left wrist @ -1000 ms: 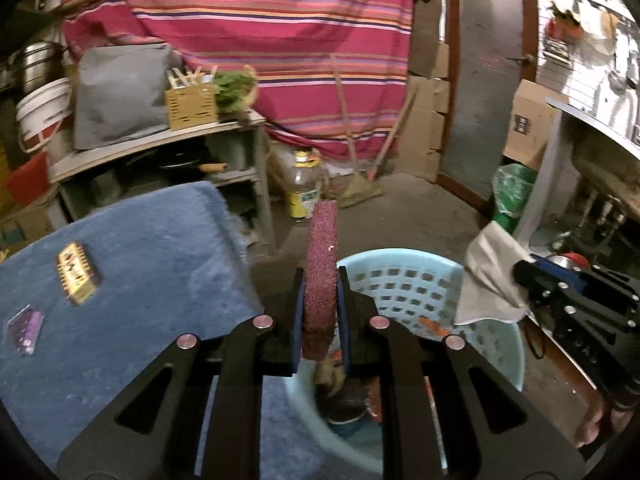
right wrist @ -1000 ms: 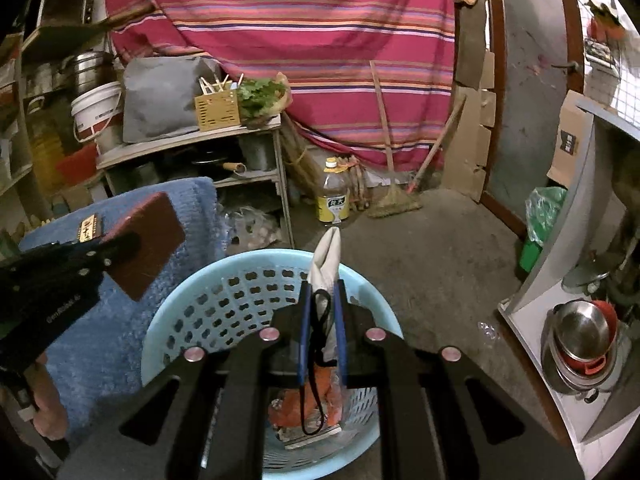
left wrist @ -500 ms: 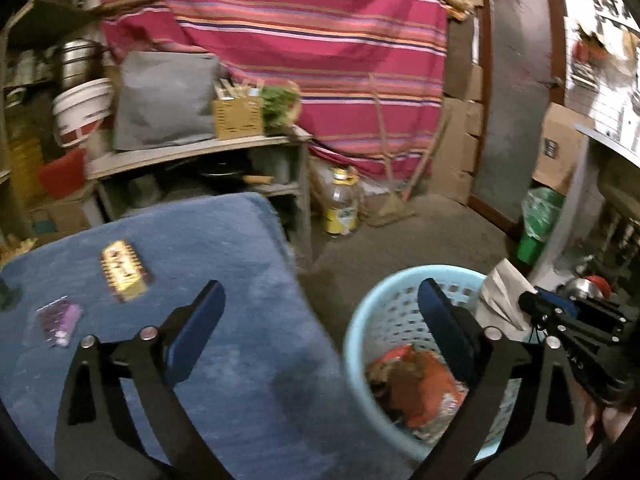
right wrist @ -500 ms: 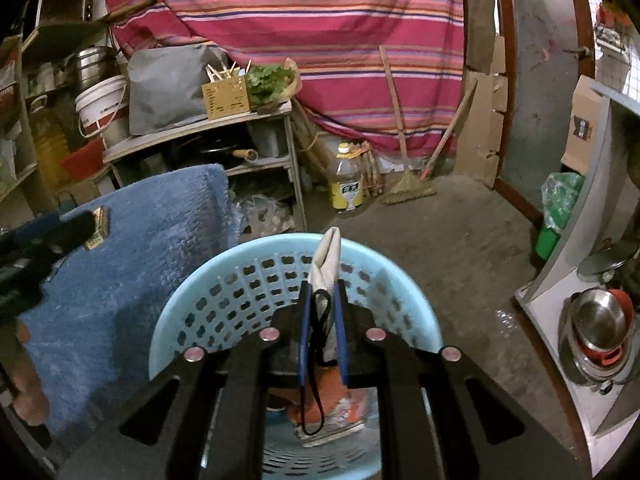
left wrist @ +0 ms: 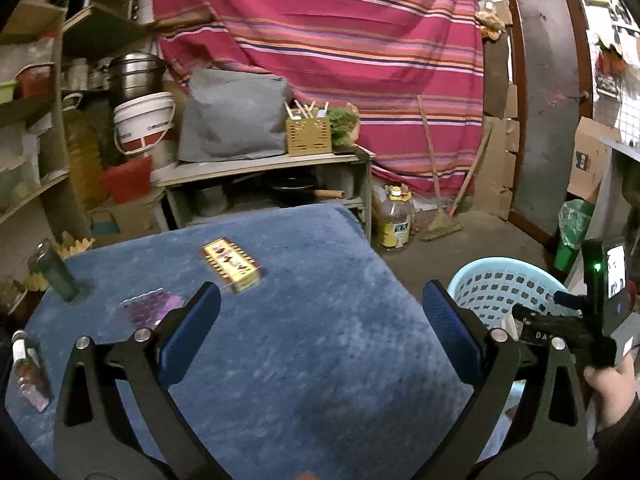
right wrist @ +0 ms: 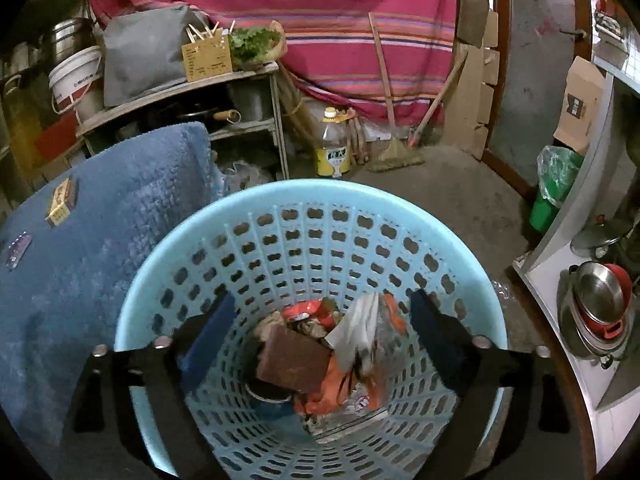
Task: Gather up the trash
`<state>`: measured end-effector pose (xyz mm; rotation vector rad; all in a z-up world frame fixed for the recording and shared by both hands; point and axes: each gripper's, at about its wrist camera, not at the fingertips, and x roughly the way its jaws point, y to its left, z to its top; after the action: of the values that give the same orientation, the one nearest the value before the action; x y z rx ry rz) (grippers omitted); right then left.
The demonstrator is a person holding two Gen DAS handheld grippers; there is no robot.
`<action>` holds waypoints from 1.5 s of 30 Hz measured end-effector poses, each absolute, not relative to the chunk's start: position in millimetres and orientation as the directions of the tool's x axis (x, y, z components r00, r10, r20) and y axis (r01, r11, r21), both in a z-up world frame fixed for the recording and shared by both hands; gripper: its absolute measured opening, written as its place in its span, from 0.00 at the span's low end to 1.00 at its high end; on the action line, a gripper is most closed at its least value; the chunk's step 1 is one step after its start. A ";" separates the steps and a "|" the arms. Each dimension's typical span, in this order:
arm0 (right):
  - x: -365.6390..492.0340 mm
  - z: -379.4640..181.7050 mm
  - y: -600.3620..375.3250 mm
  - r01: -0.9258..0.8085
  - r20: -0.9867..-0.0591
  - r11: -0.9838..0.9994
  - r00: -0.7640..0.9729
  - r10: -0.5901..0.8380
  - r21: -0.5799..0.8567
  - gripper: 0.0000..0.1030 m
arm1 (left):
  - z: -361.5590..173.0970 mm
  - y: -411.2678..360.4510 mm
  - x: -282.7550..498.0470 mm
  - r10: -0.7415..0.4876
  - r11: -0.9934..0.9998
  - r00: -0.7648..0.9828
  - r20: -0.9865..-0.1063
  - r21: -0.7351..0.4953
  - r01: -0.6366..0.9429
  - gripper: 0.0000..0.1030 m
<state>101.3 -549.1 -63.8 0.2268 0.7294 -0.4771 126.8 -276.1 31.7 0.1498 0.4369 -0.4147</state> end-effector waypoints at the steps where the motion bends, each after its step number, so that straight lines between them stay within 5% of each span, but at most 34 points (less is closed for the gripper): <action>1: 100.0 -59.6 -544.2 0.492 -0.675 0.870 0.654 -0.341 0.037 0.88 | 32.4 -266.9 125.4 -0.349 0.911 0.831 -0.434 0.053 0.410 0.95; 11: 87.0 4.4 -442.5 0.441 -0.518 0.898 0.772 -0.369 0.017 0.96 | 35.1 -182.3 115.9 -0.301 0.939 0.854 -0.425 0.023 0.342 0.95; 23: 66.6 25.2 -301.0 0.250 -0.427 0.963 0.884 -0.187 0.095 0.96 | 11.6 -83.8 91.1 -0.188 0.974 0.881 -0.435 0.033 0.224 0.95; 45: 50.7 -23.4 -202.0 0.114 -0.436 0.992 0.896 -0.079 0.054 0.96 | -41.9 0.2 67.3 0.049 0.998 0.899 -0.436 0.060 -0.025 0.95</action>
<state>50.7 -202.0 -23.4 0.0787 0.4483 -0.1000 67.3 0.2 -41.9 0.0529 0.4526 0.0383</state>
